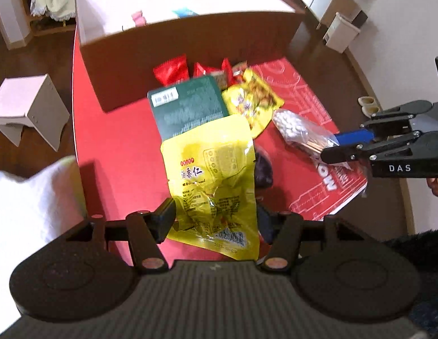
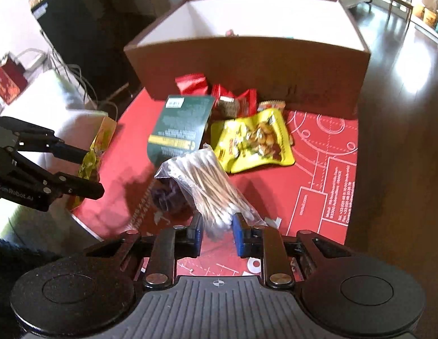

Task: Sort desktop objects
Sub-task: 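Carry the yellow packet toward the box with the left tool while the right tool grasps the cotton swab bag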

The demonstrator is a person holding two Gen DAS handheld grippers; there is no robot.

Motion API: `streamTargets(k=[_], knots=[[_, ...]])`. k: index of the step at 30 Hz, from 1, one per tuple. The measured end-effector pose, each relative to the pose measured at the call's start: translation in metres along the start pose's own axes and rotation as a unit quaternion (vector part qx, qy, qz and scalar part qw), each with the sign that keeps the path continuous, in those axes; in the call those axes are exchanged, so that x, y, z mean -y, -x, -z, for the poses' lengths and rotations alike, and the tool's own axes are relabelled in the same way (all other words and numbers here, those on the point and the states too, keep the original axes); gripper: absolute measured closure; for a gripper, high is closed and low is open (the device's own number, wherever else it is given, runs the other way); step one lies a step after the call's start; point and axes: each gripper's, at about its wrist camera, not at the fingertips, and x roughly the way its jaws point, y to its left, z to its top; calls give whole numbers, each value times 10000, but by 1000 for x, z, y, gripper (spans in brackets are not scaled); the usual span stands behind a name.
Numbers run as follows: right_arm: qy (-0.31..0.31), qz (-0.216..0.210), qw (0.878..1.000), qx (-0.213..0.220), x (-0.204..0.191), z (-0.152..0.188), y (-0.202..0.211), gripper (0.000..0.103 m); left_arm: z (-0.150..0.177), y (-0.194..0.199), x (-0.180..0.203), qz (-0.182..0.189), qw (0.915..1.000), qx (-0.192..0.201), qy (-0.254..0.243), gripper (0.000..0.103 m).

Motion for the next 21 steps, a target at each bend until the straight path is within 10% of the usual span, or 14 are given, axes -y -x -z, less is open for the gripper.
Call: streamTargets(k=[21], knots=[[-1205, -760, 9852, 954, 50, -64, 45, 82, -86, 36, 4, -174, 9951, 888, -407, 47]])
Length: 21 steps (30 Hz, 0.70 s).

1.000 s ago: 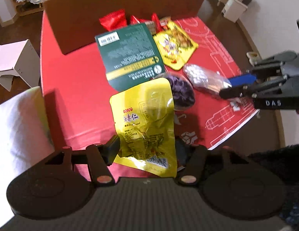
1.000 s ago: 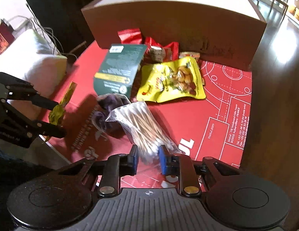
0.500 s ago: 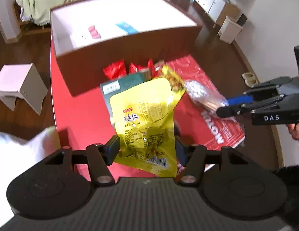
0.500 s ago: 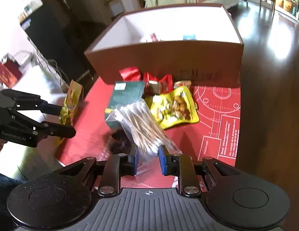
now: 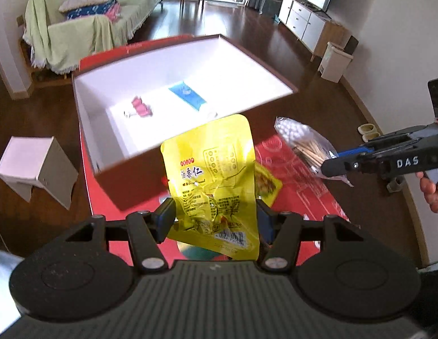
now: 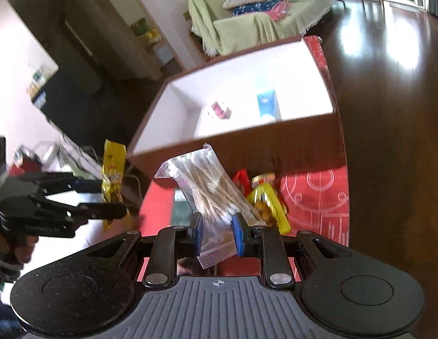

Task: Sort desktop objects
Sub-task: 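Carry the yellow packet toward the box with the left tool while the right tool grasps the cotton swab bag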

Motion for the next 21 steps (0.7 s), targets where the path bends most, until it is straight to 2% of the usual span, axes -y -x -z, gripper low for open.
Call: streamTargets(k=[6, 11, 21], knots=[[-338, -320, 9986, 268, 14, -34, 2, 82, -30, -9, -7, -63, 9998, 166, -128, 47], [-383, -478, 9971, 448, 19, -66, -3, 82, -57, -18, -16, -135, 9992, 309, -219, 47], [-207, -455, 9981, 370, 21, -116, -44, 82, -92, -46, -41, -361, 9988, 275, -161, 47]])
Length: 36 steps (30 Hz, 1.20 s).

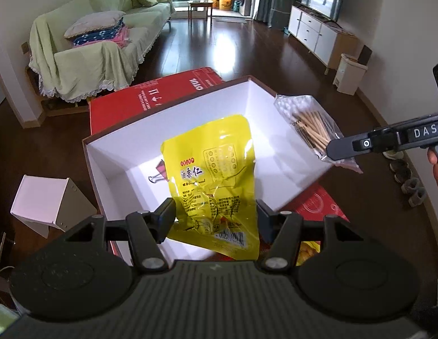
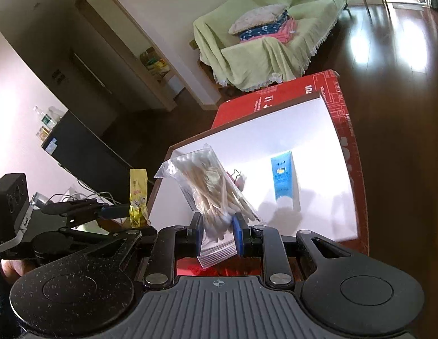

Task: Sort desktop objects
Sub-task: 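Carry the yellow packet toward the box with the left tool while the right tool grasps the cotton swab bag, then open the left tool over the box while the right tool releases the swab bag inside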

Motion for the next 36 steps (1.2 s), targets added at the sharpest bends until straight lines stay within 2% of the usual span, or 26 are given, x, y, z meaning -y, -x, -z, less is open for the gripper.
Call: streamTargets(k=[6, 13, 18, 25, 31, 36], knots=[[12, 155, 9996, -236, 9, -12, -35, 82, -15, -28, -16, -129, 9998, -148, 83, 47], [-194, 485, 9954, -808, 27, -17, -81, 82, -21, -69, -28, -126, 9980, -548, 281, 47], [-395, 506, 9909, -1181, 36, -19, -112, 82, -18, -98, -35, -169, 9940, -944, 528, 47], [-303, 634, 9850, -1578, 39, -31, -145, 82, -18, -129, -46, -443, 9863, -1410, 735, 47], [-641, 679, 9798, -1771, 45, -36, -172, 82, -22, -150, -50, -608, 9813, -1628, 834, 46], [-547, 783, 9790, -1801, 46, -41, -190, 82, -23, -163, -54, -685, 9780, -1746, 909, 45]])
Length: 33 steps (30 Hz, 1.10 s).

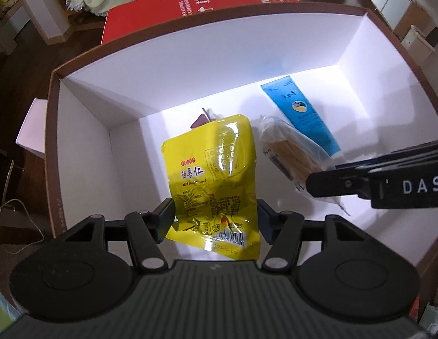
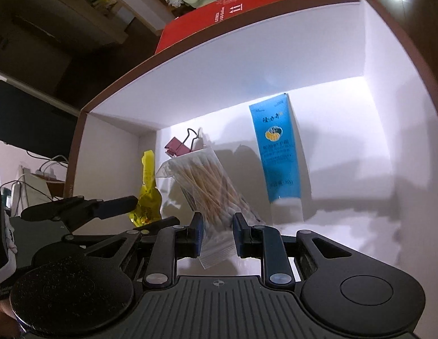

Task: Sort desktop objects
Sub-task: 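Open the left tool over the box while the right tool releases the swab bag inside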

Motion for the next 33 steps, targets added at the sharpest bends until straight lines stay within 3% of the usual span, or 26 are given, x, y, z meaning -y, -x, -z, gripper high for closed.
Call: streamTargets(k=[6, 8, 10, 11, 21, 33], knots=[[821, 294, 9962, 41, -8, -10, -14, 81, -3, -13, -5, -174, 9997, -102, 103, 43], [1073, 374, 9935, 89, -10, -10, -13, 81, -3, -14, -8, -219, 9996, -120, 124, 36], [1242, 439, 9912, 150, -12, -8, -11, 54, -3, -15, -9, -205, 9996, -117, 136, 34], [1318, 488, 9898, 228, -13, -6, -9, 31, -4, -15, -9, -195, 9996, -125, 135, 34], [1732, 819, 9806, 422, -12, 10, 13, 30, -6, -8, 0, -173, 9998, -47, 22, 16], [1540, 995, 9812, 603, -17, 29, 39, 30, 0, 25, 5, -172, 9996, 241, 28, 13]])
